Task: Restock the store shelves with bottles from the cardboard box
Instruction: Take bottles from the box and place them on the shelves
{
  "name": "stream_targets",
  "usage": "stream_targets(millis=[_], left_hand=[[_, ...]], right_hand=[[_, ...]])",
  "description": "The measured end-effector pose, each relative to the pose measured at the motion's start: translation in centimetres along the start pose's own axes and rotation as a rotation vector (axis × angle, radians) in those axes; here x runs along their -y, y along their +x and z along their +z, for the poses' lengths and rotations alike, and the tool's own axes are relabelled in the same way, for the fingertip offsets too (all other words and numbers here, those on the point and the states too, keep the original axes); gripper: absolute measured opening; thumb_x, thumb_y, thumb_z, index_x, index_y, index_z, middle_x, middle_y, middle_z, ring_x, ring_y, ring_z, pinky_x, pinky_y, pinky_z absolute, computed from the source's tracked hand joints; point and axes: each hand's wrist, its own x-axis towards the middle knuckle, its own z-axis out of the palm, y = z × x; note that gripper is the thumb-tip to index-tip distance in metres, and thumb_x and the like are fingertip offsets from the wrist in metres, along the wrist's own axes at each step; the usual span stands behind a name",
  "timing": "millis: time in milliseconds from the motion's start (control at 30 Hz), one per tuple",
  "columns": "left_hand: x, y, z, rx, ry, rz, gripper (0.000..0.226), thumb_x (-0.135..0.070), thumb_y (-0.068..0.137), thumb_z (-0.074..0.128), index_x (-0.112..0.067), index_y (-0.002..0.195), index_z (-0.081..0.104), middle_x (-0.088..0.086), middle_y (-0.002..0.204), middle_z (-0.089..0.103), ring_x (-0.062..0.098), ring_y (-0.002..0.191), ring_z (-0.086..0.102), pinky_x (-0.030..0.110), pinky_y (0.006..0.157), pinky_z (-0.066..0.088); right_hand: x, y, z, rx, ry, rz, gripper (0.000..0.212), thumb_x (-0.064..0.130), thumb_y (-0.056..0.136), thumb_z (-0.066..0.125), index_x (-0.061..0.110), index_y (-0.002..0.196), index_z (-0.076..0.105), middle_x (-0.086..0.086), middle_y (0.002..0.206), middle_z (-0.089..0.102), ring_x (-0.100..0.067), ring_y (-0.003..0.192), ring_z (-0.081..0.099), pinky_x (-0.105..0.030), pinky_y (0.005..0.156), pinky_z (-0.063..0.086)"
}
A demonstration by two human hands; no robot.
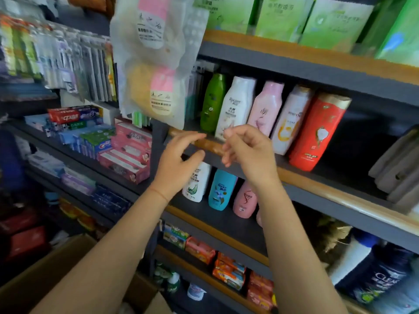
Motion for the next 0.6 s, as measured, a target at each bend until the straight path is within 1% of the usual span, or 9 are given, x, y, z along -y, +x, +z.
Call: stream_targets(millis=[133,233,267,333,367,433,467,533,600], left_hand=[[8.2,-7.6,-6.2,-0.1,-0.019,-0.462,0.024,-0.004,0.096,0.059,-0.022,0.108,0.069,0.003,0.105,0.071,0.014,0.1,0.066,0.033,0.094,0.053],[15.3,-16.9,-11.7,-0.162,0.094,-0.772,0.022,-0.007,0.099,0.057,-0.026,0.1,0.069,0.005,0.097,0.071,0.02,0.092,0.067,0.045,0.09,0.055],[17.1,-20.5,-13.5,-0.192,0.134,-0.888,0.021,-0.01,0.1,0.057,-0.027,0.1,0.069,0.004,0.101,0.07,0.021,0.093,0.066,0.044,0.09,0.056],[20.4,-27.7,-17.0,-0.253,0.29,-1.047,0.016,-0.014,0.1,0.058,-0.021,0.109,0.07,0.002,0.112,0.065,0.017,0.1,0.061,0.029,0.089,0.052],[21.8,-31.0,-18.6,-0.307,0.42,-1.086,0.021,-0.015,0.099,0.06,-0.016,0.118,0.067,0.004,0.118,0.061,0.019,0.108,0.057,0.026,0.093,0.048],[24.3,-36.9,-21.3,-0.43,0.616,-1.21,0.047,-0.02,0.093,0.068,-0.012,0.137,0.054,0.012,0.138,0.05,0.029,0.13,0.044,0.039,0.11,0.039],[25.5,-39.5,-22.5,-0.496,0.631,-1.297,0.064,-0.027,0.09,0.071,-0.012,0.146,0.043,0.012,0.148,0.042,0.031,0.138,0.037,0.045,0.115,0.033],[27.8,-43.4,-24.6,-0.587,0.479,-1.426,0.096,-0.044,0.084,0.076,-0.018,0.158,0.021,0.006,0.161,0.025,0.029,0.147,0.027,0.051,0.119,0.029],[29.7,-45.3,-25.7,-0.68,0.205,-1.447,0.106,-0.05,0.08,0.078,-0.026,0.159,0.011,0.0,0.163,0.022,0.024,0.148,0.028,0.049,0.119,0.032]], right_hand=[[-6.7,-3.1,8.6,0.255,0.103,0.247,0.014,0.015,0.095,0.063,0.005,0.086,0.065,-0.011,0.07,0.064,-0.023,0.054,0.06,-0.032,0.052,0.052],[-14.5,-6.7,16.0,0.437,0.093,0.513,0.013,0.02,0.095,0.064,0.009,0.089,0.066,-0.011,0.076,0.064,-0.024,0.063,0.062,-0.035,0.06,0.056],[-17.5,-8.4,18.6,0.507,0.077,0.604,0.013,0.022,0.096,0.064,0.011,0.09,0.066,-0.011,0.078,0.065,-0.023,0.064,0.063,-0.036,0.062,0.057],[-23.7,-12.9,23.9,0.63,0.027,0.783,0.013,0.025,0.096,0.063,0.013,0.09,0.065,-0.01,0.079,0.064,-0.019,0.061,0.063,-0.033,0.06,0.056],[-26.5,-15.4,26.3,0.686,-0.009,0.861,0.014,0.027,0.096,0.063,0.014,0.09,0.064,-0.008,0.079,0.065,-0.016,0.059,0.062,-0.029,0.057,0.055],[-31.6,-20.7,31.1,0.803,-0.076,1.007,0.015,0.03,0.096,0.062,0.016,0.093,0.063,-0.006,0.081,0.065,-0.014,0.062,0.063,-0.026,0.056,0.053],[-33.8,-23.2,33.3,0.852,-0.103,1.079,0.015,0.03,0.096,0.062,0.014,0.096,0.063,-0.005,0.082,0.065,-0.014,0.064,0.063,-0.027,0.058,0.054],[-37.4,-28.0,37.4,0.914,-0.158,1.195,0.014,0.026,0.097,0.061,0.013,0.096,0.061,-0.005,0.081,0.064,-0.014,0.064,0.061,-0.028,0.061,0.054],[-40.5,-32.0,41.1,0.984,-0.213,1.26,0.011,0.025,0.097,0.06,0.014,0.093,0.058,-0.005,0.084,0.063,-0.013,0.064,0.059,-0.027,0.058,0.052]])
